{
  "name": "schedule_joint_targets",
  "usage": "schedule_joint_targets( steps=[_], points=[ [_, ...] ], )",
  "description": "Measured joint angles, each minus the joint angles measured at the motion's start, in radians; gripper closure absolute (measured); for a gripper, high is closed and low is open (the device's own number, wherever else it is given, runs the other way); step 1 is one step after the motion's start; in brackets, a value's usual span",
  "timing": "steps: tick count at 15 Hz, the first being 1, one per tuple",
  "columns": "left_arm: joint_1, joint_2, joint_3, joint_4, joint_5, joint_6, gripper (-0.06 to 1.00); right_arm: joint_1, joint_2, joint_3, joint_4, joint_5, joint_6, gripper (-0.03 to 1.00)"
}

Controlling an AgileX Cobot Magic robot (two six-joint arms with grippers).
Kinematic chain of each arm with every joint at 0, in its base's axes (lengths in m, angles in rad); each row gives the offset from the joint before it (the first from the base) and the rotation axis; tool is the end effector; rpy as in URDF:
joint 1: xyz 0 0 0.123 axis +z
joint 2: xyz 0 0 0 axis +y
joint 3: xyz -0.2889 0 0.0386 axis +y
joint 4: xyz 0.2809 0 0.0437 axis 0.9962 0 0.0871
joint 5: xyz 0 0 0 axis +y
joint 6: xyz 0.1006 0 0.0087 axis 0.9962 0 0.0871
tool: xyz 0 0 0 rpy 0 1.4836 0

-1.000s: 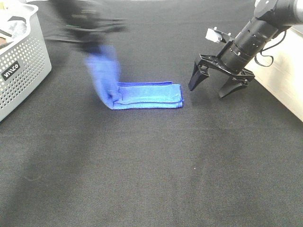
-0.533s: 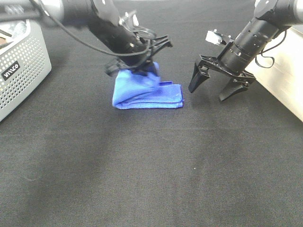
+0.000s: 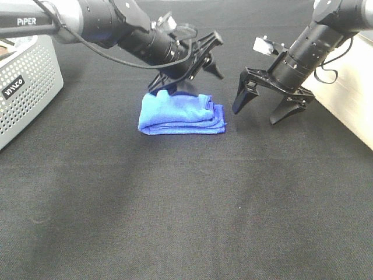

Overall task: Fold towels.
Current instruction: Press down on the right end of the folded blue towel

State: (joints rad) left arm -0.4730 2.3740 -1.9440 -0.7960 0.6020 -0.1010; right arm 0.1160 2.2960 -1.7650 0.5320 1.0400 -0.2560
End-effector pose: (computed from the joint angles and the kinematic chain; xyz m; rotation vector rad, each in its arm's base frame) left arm 0.4915 -0.2975 0.1528 -0.1974 2.5518 -1.0565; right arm 0.4902 0.1016 0.1193 -0.1736 2.9397 0.6933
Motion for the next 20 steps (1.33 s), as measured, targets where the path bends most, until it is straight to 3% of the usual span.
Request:
schedule_joint_targets(
  steps=[3,6,10,13,17,20],
  points=[
    [0.065,-0.029,0.000,-0.005,-0.002,0.113,0.31,0.000,-0.063,0.000,0.101,-0.001,-0.008,0.04],
    [0.162,-0.060,-0.004,0.027,0.004,0.137,0.31,0.005,-0.071,0.000,0.355,0.000,-0.096,0.04],
    [0.243,-0.075,-0.004,0.097,0.013,0.142,0.31,0.125,-0.048,0.000,0.604,-0.049,-0.206,0.04],
    [0.253,-0.075,-0.004,0.148,0.023,0.141,0.31,0.182,0.031,0.000,0.717,-0.084,-0.259,0.04],
    [0.253,-0.075,-0.004,0.159,0.056,0.141,0.31,0.165,0.125,-0.014,0.744,-0.111,-0.270,0.04],
    [0.253,-0.075,-0.004,0.163,0.061,0.141,0.31,0.111,0.153,-0.016,0.684,-0.115,-0.258,0.04]
  ],
)
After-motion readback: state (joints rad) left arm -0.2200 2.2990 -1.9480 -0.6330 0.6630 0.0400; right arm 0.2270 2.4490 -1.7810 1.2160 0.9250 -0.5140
